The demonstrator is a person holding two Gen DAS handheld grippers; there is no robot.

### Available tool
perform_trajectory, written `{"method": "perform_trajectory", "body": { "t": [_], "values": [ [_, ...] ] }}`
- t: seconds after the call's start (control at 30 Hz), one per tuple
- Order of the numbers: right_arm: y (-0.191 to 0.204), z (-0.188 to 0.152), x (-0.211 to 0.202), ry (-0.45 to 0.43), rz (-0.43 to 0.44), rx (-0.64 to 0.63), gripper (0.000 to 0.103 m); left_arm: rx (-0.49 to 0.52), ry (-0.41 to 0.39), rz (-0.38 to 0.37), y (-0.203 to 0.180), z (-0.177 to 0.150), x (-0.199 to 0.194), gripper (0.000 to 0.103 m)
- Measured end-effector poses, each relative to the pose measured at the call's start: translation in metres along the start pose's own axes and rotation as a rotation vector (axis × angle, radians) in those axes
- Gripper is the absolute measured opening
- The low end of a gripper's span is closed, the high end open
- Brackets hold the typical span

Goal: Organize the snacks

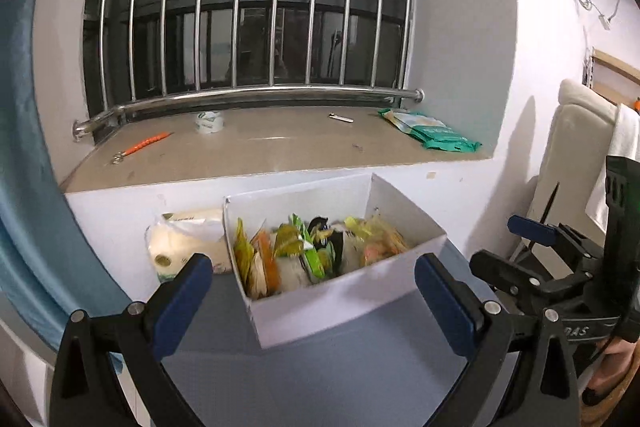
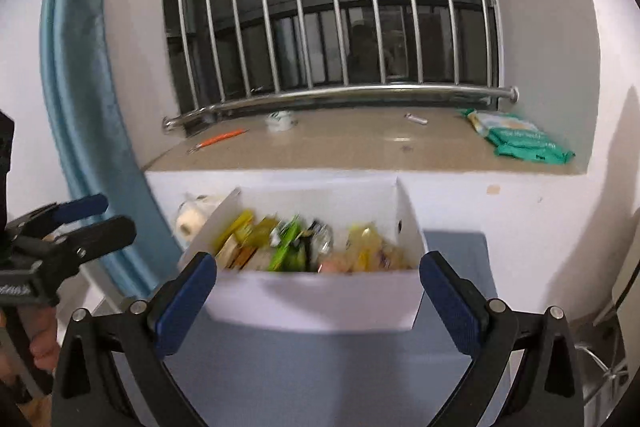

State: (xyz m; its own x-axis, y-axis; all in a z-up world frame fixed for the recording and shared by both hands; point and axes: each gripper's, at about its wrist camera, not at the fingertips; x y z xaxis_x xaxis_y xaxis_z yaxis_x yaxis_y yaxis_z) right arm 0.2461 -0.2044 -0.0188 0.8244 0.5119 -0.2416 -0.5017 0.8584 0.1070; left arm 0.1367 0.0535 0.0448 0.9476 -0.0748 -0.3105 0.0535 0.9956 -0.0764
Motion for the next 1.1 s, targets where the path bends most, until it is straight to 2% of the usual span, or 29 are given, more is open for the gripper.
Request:
{"method": "perform_trajectory", "body": {
  "t": [0.23,0.5,0.67,0.9,1.1],
  "values": [
    [0.010,-0.018,-0.058,0.012,0.042,0.065,0.103,0.026,-0.012,-0.010,-0.021,-0.030,-0.060,0.103],
    [0.026,-0.042,-0.106,0.070,-0.015,0.048,0.103,-0.081,0.011,-0.036,-0.026,-0.053,-0.104,0.103],
    [0.033,-0.051,-0.124,0.076,-0.005,0.034,0.103,-0.054,0.013,-0.032,-0.033,-0.056,-0.115,0.103],
    [0.037,-0.044,-0.130,0.051,0.000,0.017,0.103,-0.034,0.017,-0.023,-0.037,-0.055,-0.116,0.103],
    [0.036,-0.047,-0.129,0.062,-0.011,0.008,0.103,-0.056,0.015,-0.032,-0.032,-0.056,-0.115,0.103]
  ]
}}
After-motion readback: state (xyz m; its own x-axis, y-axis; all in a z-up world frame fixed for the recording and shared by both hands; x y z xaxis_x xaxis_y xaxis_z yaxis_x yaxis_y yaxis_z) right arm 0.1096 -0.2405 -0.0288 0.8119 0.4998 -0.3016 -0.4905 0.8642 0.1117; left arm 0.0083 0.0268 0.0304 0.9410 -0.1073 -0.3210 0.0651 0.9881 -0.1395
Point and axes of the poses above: each gripper's, at about its wrist camera, not at the fingertips, and x roughly the way its jaws point, y to its left, z to its top, and after that the axes turned 12 degrees about -y, right-handed
